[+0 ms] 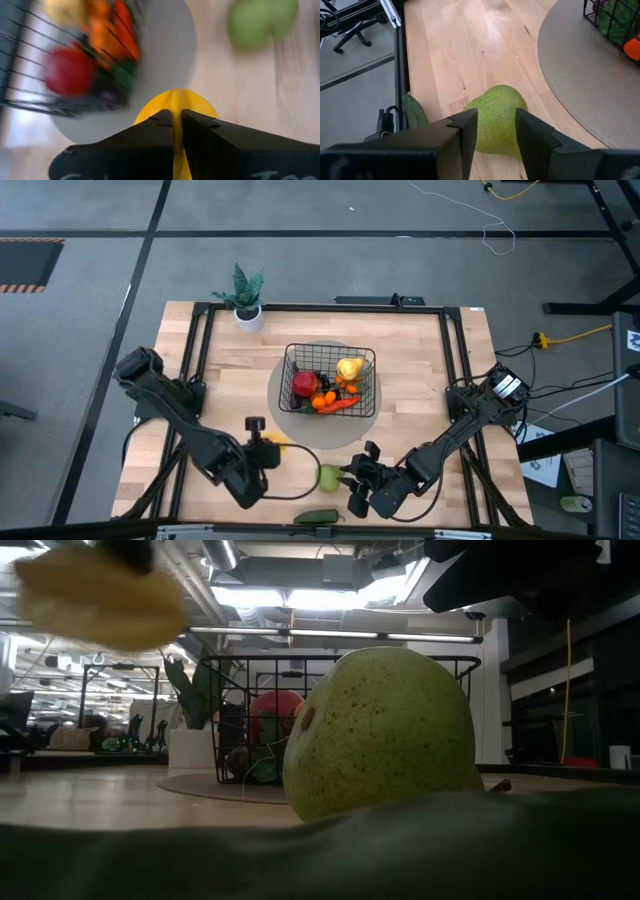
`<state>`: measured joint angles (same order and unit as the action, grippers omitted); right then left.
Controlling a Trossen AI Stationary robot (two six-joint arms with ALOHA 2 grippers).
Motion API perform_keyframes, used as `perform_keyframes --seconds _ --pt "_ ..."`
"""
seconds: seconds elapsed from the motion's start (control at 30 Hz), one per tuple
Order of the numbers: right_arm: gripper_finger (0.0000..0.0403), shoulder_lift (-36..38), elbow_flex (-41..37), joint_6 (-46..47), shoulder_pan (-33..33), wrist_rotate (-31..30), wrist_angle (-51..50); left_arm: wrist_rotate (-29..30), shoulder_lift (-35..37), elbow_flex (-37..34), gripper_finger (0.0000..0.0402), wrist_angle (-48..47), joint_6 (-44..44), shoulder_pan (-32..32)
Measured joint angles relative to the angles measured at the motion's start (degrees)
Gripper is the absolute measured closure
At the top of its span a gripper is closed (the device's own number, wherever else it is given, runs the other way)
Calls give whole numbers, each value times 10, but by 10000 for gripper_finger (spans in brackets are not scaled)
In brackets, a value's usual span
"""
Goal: Build produce basket
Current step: Put the yellow starfruit into the black wire basket
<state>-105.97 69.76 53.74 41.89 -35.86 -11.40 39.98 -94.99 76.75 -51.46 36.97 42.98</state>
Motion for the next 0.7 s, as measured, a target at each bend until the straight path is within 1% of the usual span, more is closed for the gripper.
perform_keyframes --seconds 0.13,0.23,0.33,0.37,0.5,0.57,0.63,0.7 --pt "282 0 0 0 0 0 0 81 30 0 401 20 -23 -1" --pt "282 0 0 0 0 0 0 141 46 1 401 56 -60 -16" --pt "282 0 0 0 0 -1 0 177 61 0 401 93 -114 -43" --pt "282 0 0 0 0 -1 0 180 66 1 401 112 -136 -55" --pt "282 0 0 0 0 -1 1 163 75 1 401 180 -230 -114" --pt "282 0 0 0 0 -1 4 136 74 0 401 216 -281 -147" --pt "282 0 0 1 0 -1 5 87 74 0 401 260 -323 -181" --pt "282 0 0 2 0 -1 5 19 74 0 402 300 -350 -213"
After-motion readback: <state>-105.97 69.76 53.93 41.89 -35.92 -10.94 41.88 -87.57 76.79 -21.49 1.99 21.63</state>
